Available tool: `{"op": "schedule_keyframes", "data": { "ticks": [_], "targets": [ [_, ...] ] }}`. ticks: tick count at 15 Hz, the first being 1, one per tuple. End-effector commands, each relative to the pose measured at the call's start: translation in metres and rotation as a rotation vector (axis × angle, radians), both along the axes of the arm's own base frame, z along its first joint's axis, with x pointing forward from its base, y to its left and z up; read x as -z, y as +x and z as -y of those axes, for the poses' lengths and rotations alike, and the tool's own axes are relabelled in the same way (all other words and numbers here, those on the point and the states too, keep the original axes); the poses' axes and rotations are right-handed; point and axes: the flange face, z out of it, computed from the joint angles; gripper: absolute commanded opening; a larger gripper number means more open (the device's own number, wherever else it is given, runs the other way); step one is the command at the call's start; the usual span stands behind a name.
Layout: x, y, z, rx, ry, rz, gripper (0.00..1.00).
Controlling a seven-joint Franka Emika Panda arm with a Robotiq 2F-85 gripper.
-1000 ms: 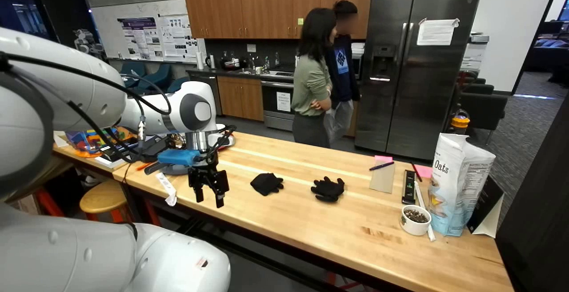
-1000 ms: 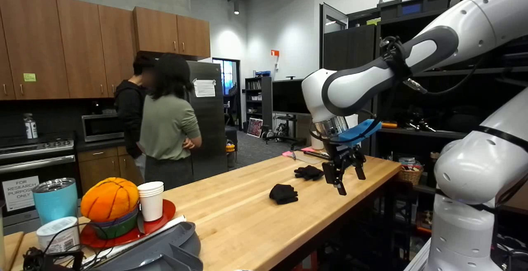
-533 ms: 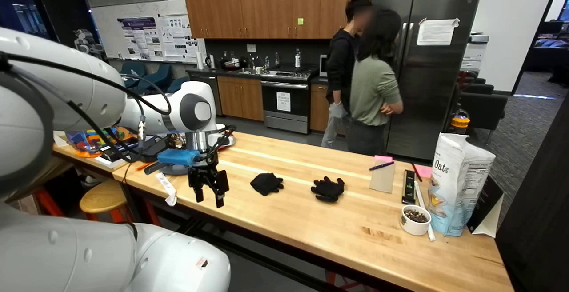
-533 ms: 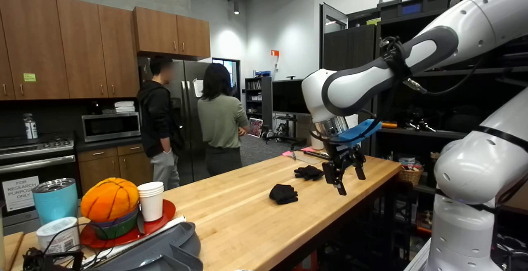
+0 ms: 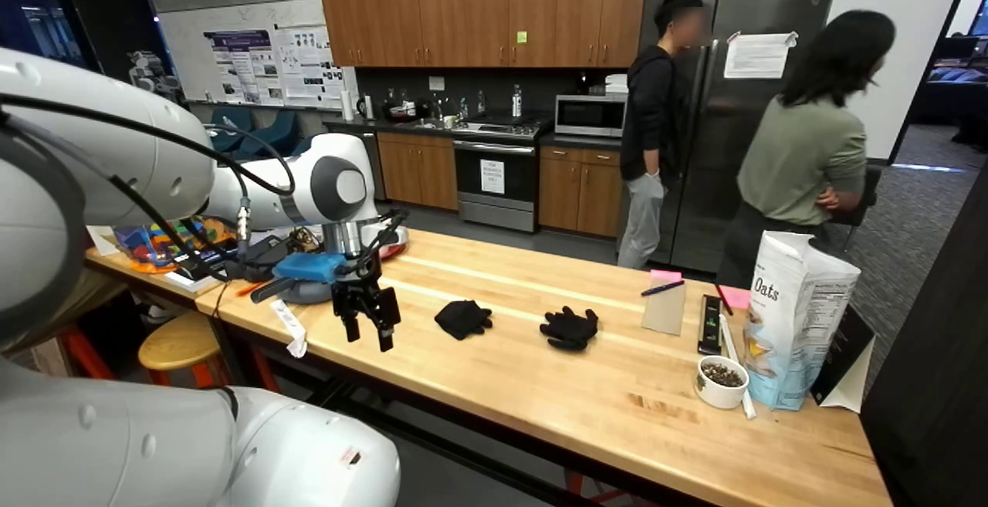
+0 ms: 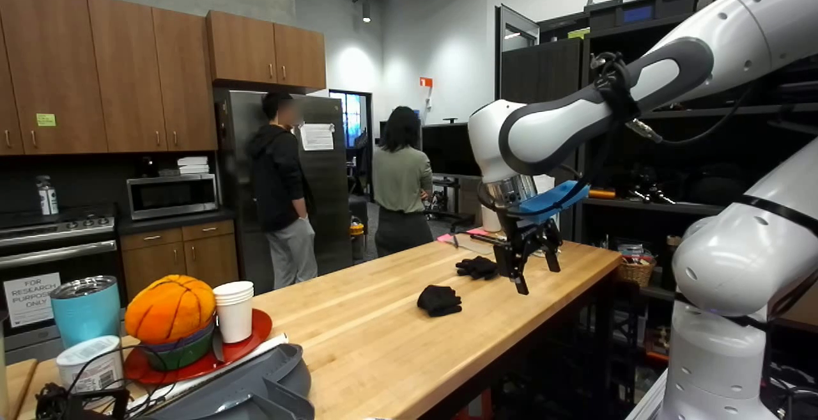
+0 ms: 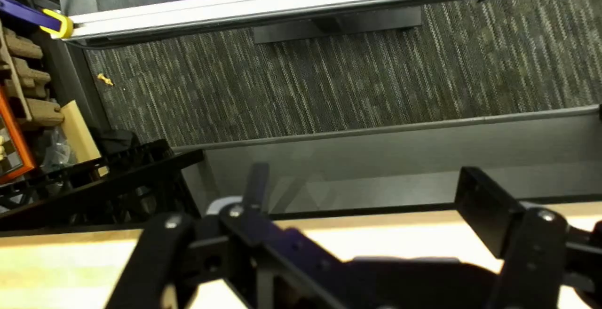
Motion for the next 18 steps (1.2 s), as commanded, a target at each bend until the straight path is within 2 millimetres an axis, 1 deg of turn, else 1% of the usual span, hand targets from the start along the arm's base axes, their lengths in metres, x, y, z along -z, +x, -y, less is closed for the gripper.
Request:
{"op": "schedule_keyframes", "data": {
  "ticks": [1,5,8,11,14,18],
  "targets": [
    [-0.028,0.009,0.005,0.044,0.002,0.102,1.00],
    [-0.057,0.031,0.015,0.089,0.032,0.141,1.00],
    [-0.078,0.049,0.027,0.133,0.077,0.122,1.00],
    [-0.093,0.063,0.035,0.175,0.121,0.093,1.00],
    [-0.101,0.072,0.037,0.217,0.168,0.031,1.00],
    [-0.102,0.078,0.034,0.254,0.212,-0.034,1.00]
  ]
}}
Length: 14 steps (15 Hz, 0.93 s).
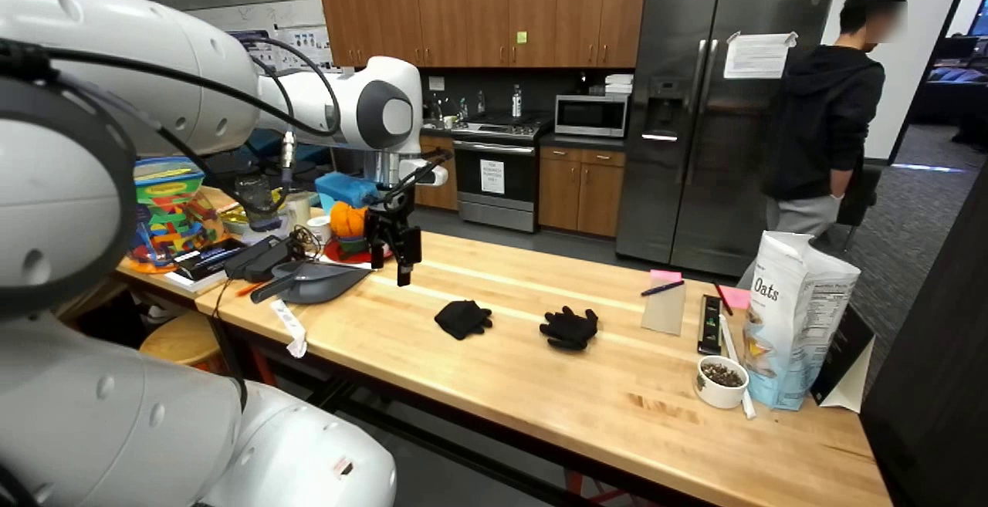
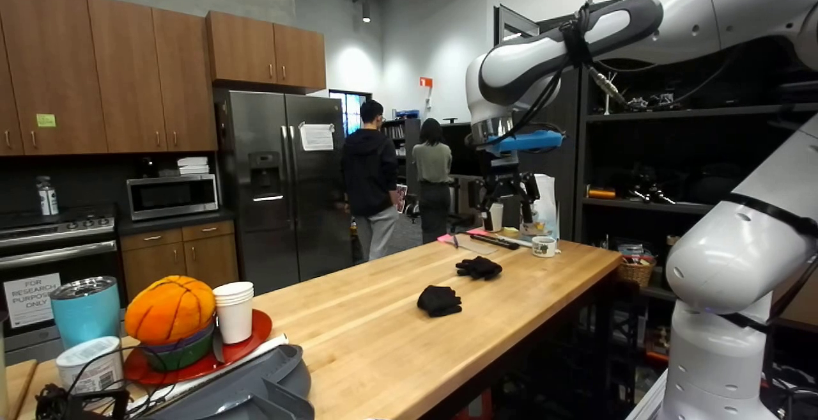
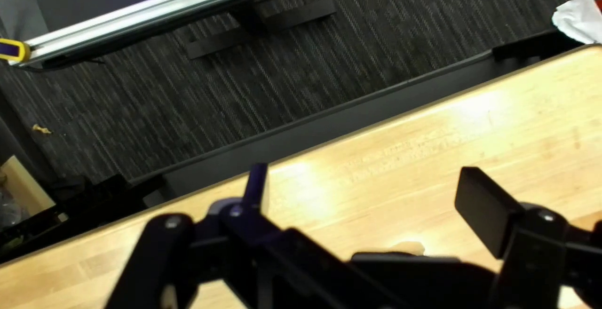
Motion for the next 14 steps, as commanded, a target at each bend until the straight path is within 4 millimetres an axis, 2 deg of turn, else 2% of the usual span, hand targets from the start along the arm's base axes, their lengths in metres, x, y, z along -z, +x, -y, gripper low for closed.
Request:
{"op": "schedule_keyframes", "data": {
  "ticks": [1,14],
  "targets": [
    [-0.0002,0.0028,-0.0007,0.004,0.011,-0.014,1.00],
    [0.0011,0.0082,-0.0020,0.008,0.018,-0.035,1.00]
  ]
}}
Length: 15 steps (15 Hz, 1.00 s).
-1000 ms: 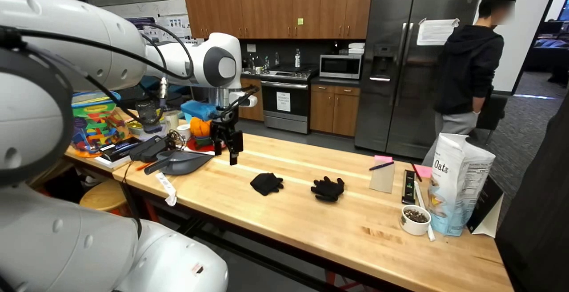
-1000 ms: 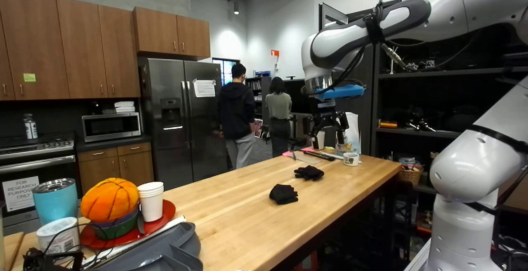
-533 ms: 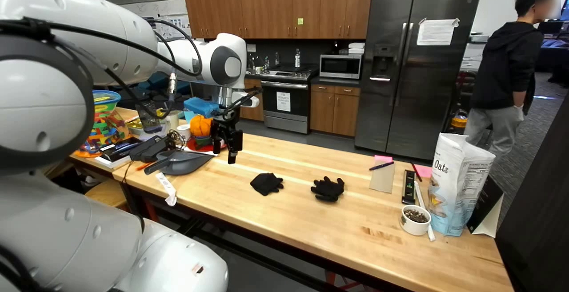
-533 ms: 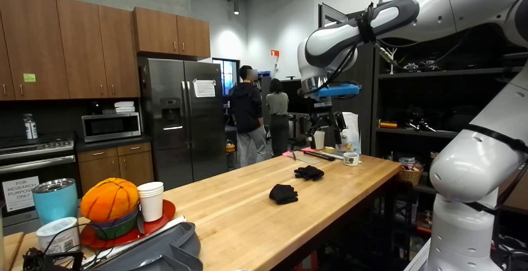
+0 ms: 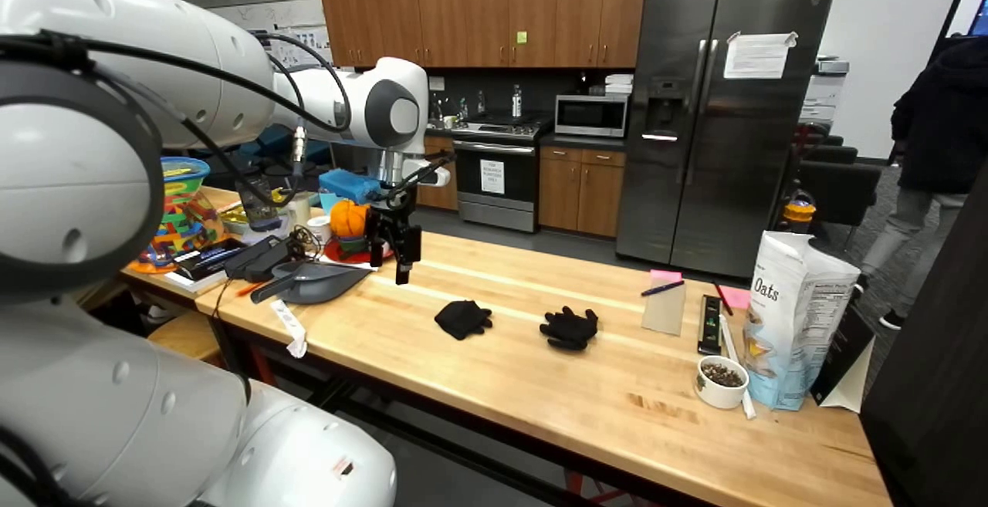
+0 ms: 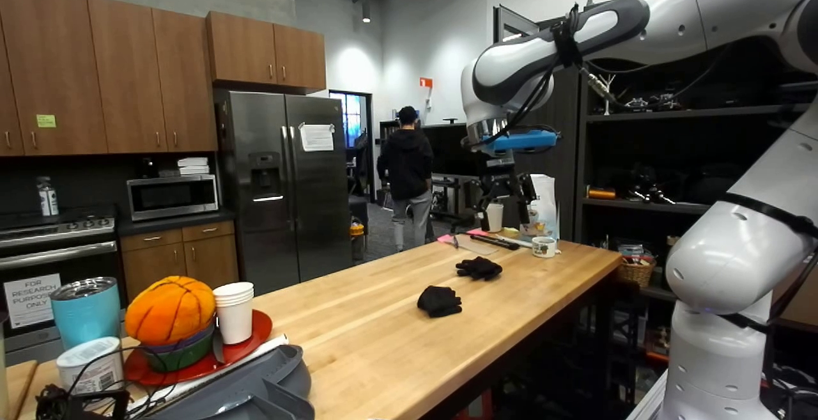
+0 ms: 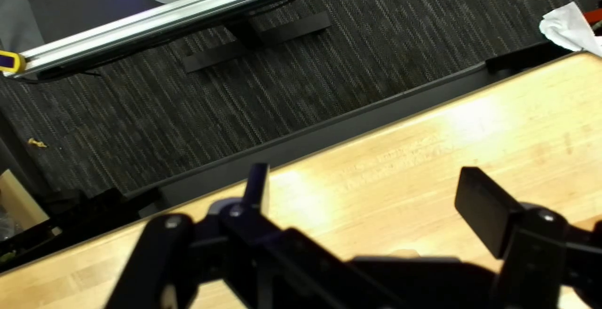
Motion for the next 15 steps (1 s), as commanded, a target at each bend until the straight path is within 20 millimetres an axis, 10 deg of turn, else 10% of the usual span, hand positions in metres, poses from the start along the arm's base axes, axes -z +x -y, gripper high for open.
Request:
{"op": "schedule_keyframes", "data": {
  "ticks": [1,15],
  "targets": [
    [-0.0004,0.0001,0.0001,0.000,0.000,-0.001,1.00],
    [-0.0004,0.0001,0.0001,0.000,0.000,-0.001,1.00]
  ]
}}
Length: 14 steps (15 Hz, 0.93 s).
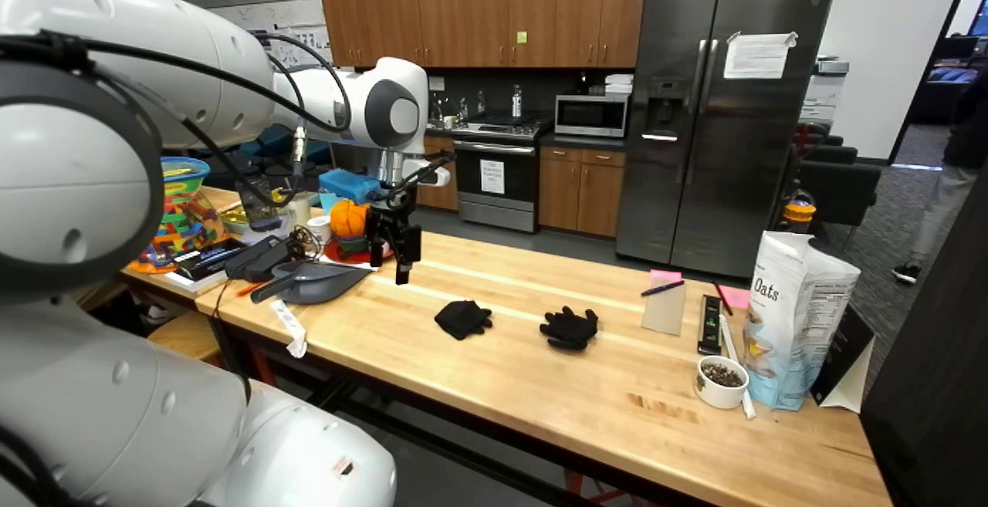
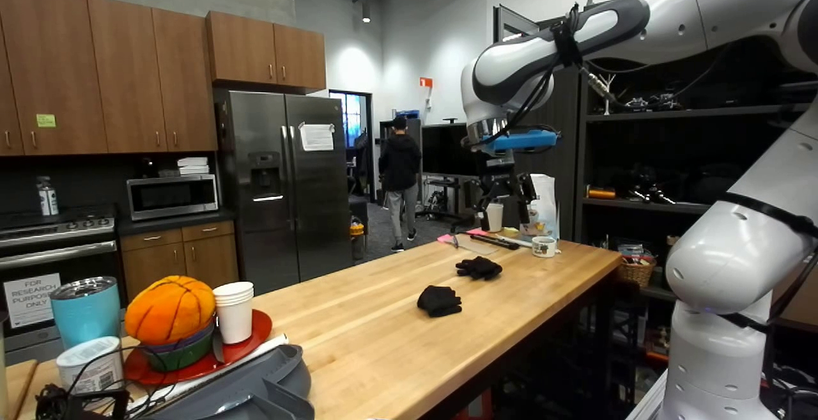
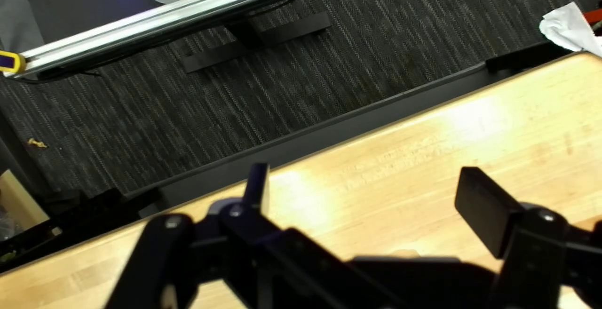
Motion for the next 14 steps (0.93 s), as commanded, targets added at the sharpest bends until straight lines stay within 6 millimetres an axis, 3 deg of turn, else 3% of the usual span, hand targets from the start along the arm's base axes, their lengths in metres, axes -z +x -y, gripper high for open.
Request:
{"op": "schedule_keyframes", "data": {
  "ticks": [1,7,14],
  "targets": [
    [0.000,0.000,0.000,0.000,0.000,-0.001,1.00],
    [-0.005,0.005,-0.002,0.031,0.007,0.038,1.00],
    [-0.024,0.051,-0.002,0.160,-0.002,0.290,1.00]
  ]
}}
